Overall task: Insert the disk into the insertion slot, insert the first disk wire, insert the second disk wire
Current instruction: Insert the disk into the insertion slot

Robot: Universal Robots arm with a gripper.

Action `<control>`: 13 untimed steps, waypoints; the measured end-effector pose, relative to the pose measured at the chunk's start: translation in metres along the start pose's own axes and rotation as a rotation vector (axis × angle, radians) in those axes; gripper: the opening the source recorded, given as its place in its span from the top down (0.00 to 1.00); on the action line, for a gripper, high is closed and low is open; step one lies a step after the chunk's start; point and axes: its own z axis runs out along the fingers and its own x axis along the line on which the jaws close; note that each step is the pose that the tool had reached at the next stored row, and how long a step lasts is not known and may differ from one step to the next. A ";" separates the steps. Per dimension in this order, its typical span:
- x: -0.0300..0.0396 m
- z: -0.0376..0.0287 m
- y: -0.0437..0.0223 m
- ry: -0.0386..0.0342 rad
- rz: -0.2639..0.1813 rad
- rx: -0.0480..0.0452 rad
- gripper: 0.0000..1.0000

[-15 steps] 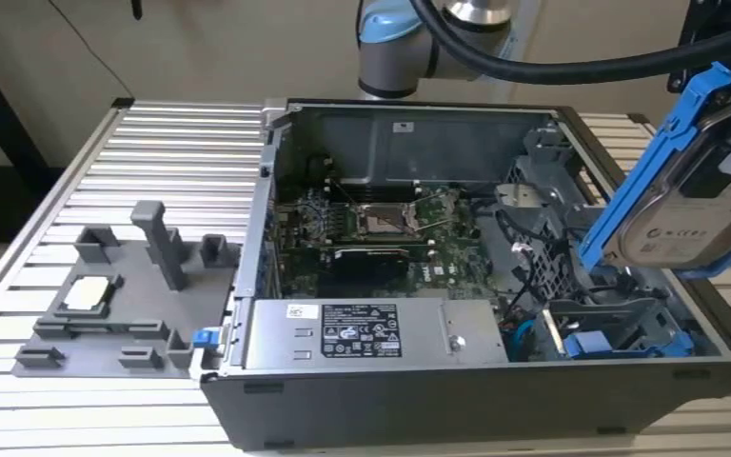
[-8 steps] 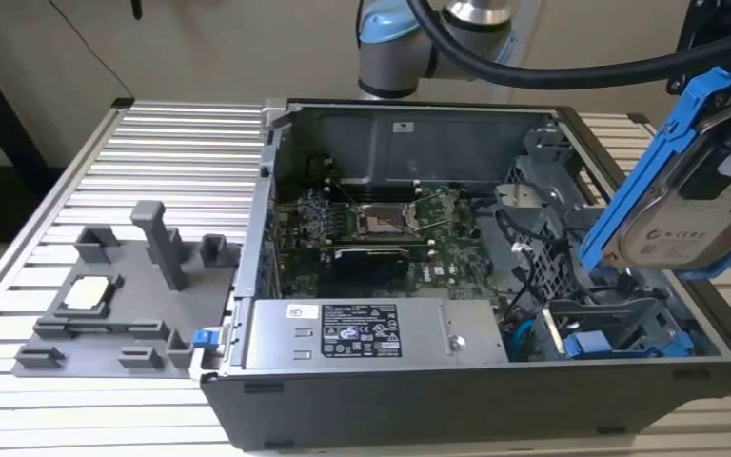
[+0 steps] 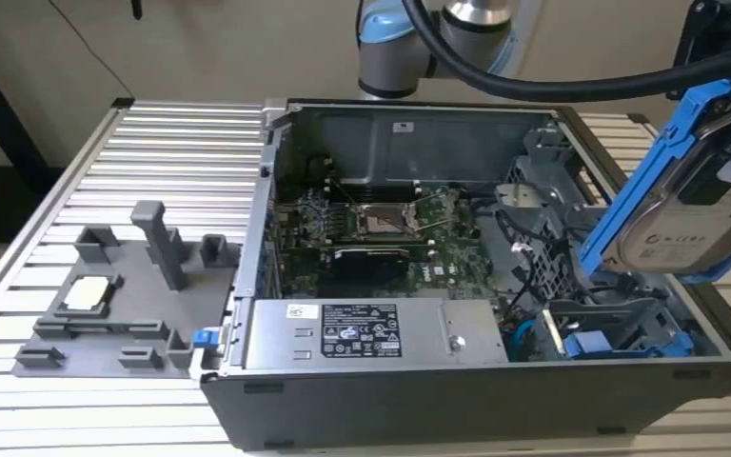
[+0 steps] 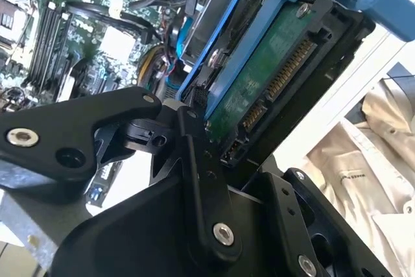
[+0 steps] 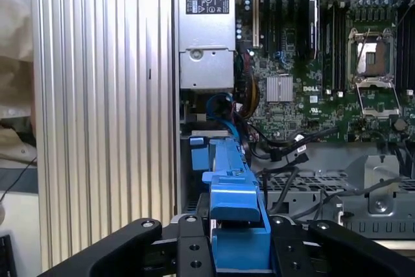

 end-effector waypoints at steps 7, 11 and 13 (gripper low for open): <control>0.0071 0.0040 -0.0002 -0.0007 0.000 -0.0002 0.67; 0.0071 0.0062 -0.0003 -0.0005 0.000 -0.0002 0.67; 0.0071 0.0081 -0.0003 -0.0007 0.000 -0.0002 0.67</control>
